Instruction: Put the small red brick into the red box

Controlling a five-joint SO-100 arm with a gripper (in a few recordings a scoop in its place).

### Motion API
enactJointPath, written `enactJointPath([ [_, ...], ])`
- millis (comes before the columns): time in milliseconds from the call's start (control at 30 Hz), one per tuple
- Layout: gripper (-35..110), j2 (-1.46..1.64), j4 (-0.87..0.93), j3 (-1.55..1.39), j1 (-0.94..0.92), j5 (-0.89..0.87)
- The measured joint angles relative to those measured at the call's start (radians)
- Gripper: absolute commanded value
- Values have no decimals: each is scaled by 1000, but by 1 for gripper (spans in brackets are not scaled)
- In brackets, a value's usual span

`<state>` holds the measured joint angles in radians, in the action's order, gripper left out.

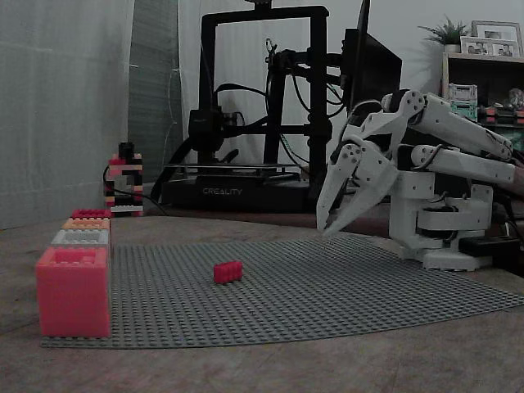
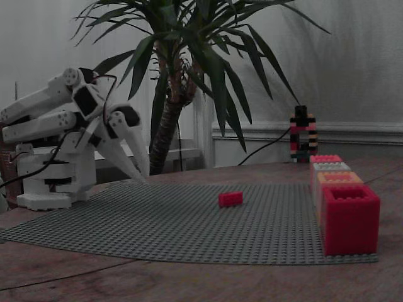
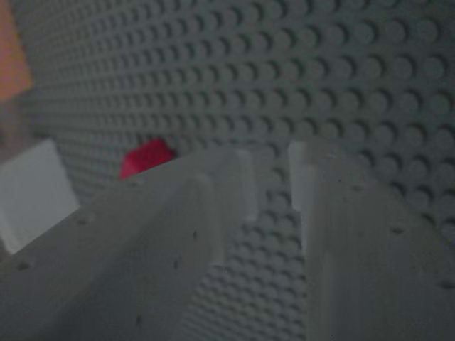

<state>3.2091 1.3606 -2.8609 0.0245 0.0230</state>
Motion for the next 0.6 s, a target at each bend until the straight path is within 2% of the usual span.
enactJointPath([
  [167,8,-101,-98,104,0,-32],
  [433,18,-819,-173,594,0,-242],
  [600,23,-1140,-187,805,31,-396],
])
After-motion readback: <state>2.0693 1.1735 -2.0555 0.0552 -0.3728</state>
